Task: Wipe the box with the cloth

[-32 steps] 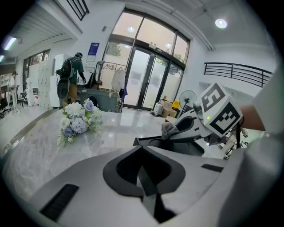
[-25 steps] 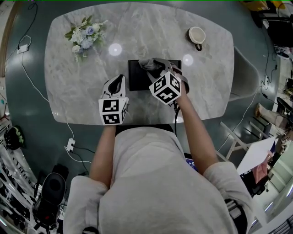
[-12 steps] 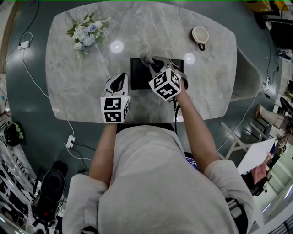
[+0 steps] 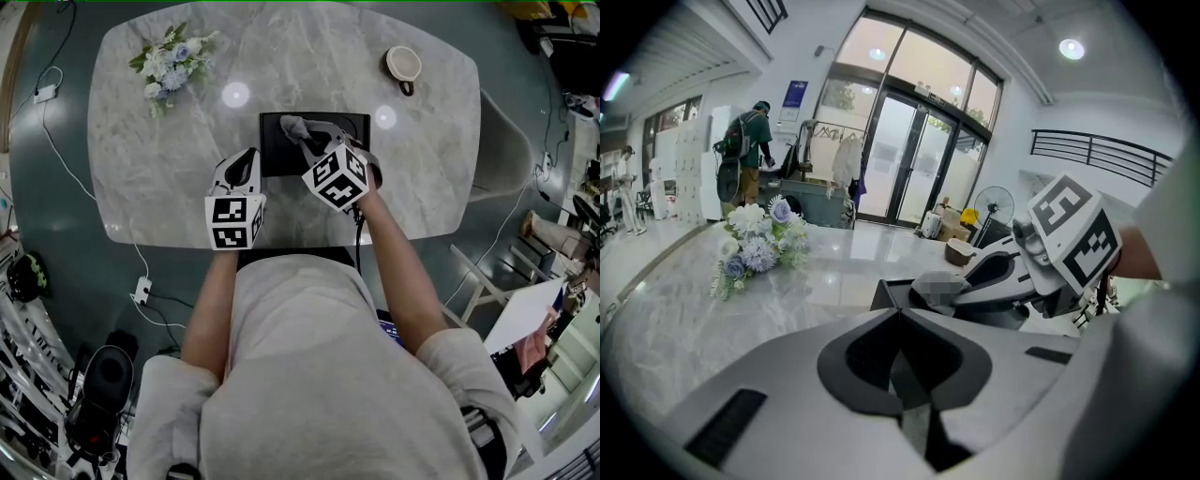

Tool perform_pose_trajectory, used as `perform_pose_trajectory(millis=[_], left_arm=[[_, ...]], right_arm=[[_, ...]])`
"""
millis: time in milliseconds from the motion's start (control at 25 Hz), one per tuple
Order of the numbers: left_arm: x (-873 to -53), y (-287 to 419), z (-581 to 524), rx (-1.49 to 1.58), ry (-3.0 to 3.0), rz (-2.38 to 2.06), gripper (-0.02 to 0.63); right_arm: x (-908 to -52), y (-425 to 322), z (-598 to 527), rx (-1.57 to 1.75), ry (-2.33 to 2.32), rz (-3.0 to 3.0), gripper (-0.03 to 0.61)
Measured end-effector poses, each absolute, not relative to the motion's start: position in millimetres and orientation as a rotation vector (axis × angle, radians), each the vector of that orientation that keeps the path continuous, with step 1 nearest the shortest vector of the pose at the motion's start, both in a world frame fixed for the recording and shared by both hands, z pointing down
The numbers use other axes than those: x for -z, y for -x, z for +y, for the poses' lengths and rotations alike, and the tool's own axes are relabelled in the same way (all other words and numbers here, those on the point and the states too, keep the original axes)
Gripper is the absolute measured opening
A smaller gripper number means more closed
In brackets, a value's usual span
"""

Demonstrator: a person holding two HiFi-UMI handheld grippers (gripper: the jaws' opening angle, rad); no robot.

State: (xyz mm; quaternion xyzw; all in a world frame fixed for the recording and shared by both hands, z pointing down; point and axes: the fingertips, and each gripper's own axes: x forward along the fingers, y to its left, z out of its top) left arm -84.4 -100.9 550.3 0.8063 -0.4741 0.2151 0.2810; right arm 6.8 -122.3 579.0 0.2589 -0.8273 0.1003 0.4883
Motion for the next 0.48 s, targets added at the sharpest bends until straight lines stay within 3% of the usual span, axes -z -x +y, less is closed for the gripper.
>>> perform_pose_trajectory(millis=[480], left_arm=[[-551, 73, -75, -0.594, -2.167, -1.261, 0.025]], right_arm=[[-574, -4, -79, -0.288, -0.608, -2.049, 0.052]])
